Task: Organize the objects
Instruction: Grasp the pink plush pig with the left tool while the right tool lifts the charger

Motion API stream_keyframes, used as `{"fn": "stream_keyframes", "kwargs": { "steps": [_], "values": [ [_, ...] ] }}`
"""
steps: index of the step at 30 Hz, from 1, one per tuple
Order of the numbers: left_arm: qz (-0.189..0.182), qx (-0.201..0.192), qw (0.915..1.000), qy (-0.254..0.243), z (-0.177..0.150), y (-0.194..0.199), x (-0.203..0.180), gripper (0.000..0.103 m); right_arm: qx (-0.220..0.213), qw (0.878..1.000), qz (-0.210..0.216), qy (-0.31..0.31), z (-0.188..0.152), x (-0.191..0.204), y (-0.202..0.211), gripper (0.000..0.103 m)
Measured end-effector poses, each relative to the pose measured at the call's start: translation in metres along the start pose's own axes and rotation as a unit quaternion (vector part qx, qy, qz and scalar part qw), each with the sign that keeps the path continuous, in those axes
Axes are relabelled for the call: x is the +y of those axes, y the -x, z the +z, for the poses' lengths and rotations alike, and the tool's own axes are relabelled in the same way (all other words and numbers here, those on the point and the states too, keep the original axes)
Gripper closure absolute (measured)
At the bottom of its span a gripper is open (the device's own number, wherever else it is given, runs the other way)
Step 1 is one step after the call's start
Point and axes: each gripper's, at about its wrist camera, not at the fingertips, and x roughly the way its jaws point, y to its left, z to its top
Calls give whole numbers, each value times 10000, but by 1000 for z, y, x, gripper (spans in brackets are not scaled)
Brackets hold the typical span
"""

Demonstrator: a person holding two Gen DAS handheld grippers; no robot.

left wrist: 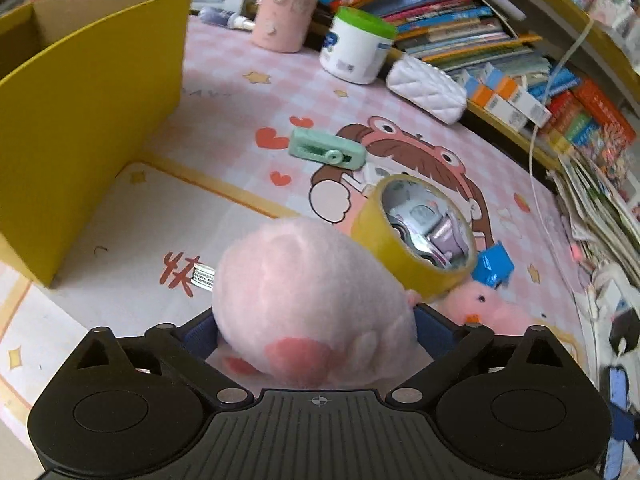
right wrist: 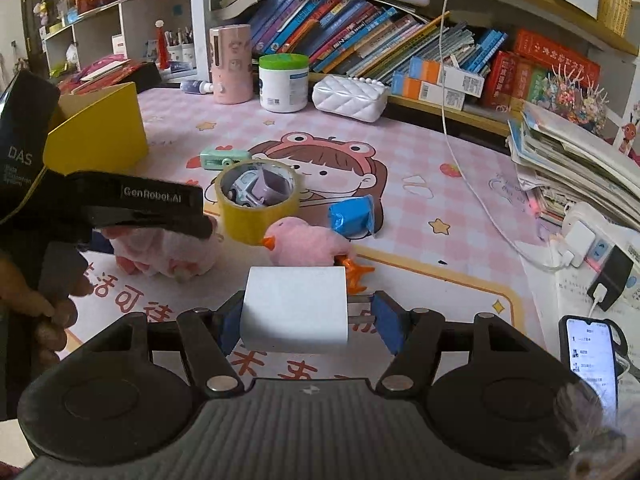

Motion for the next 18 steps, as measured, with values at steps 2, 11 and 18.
{"fn": "stream_keyframes", "kwargs": {
  "steps": [2,11,18],
  "values": [
    [-80,-26,9999,-67,1,4,0,14,57,9999,21,-80,1,-1,-2,39],
    [-211,-876,9945,-530,-1,72,-6,17,-29,9997,132,-195,10,8,-1,39],
    [100,-907,9920,-877,-21,99,5,16,34,9993,365,-43,13,37,-4,39]
  ]
}}
